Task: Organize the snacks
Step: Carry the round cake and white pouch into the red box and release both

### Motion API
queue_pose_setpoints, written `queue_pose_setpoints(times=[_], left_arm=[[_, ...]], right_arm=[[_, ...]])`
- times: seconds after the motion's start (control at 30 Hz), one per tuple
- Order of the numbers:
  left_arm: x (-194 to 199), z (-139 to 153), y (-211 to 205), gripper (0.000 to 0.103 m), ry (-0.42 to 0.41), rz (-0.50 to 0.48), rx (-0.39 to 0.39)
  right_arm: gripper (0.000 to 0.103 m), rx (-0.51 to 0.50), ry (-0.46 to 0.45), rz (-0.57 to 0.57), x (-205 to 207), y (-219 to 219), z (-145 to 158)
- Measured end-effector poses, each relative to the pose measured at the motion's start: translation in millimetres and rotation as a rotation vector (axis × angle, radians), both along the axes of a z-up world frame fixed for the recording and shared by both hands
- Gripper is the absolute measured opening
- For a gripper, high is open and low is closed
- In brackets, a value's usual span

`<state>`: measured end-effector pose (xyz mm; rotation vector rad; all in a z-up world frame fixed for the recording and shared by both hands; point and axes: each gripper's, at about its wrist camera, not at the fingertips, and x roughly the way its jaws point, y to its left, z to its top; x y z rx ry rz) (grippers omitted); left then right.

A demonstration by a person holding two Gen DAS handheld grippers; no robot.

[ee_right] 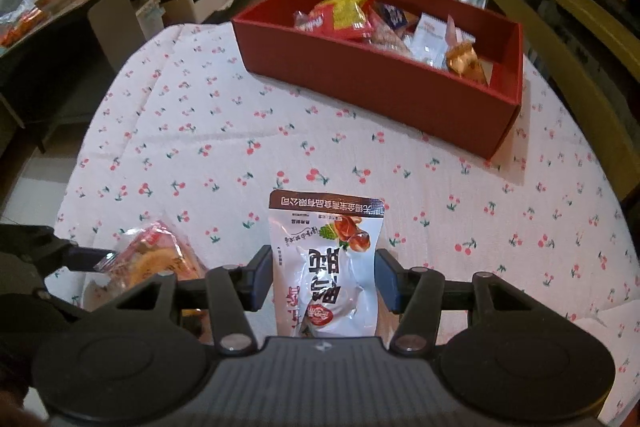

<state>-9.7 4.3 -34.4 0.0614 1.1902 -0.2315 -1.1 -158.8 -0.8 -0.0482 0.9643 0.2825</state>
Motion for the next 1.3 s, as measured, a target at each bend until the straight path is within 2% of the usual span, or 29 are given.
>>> queue_pose_setpoints(times=[0.03,0.5,0.93,1.3], left_arm=[[-1,2,-1,0.074,-0.007,-0.001,-0.001],[3,14,-6,0.058,-0.033,0.003,-0.050],[12,21,5,0.054,-0.056,0.056,-0.089],[35,50,-7,0.054,-0.158,0.032,-0.106]], right_arm=[[0.074,-0.005,-0.014,0.003,-2,1,2],[0.074,-0.012,-0.074,0.003,-6,-2,13],[0.074,0.019,-0.084,-0.020,-4,-11,17],[0.074,0.044,-0.129,-0.069,16,-22,32]])
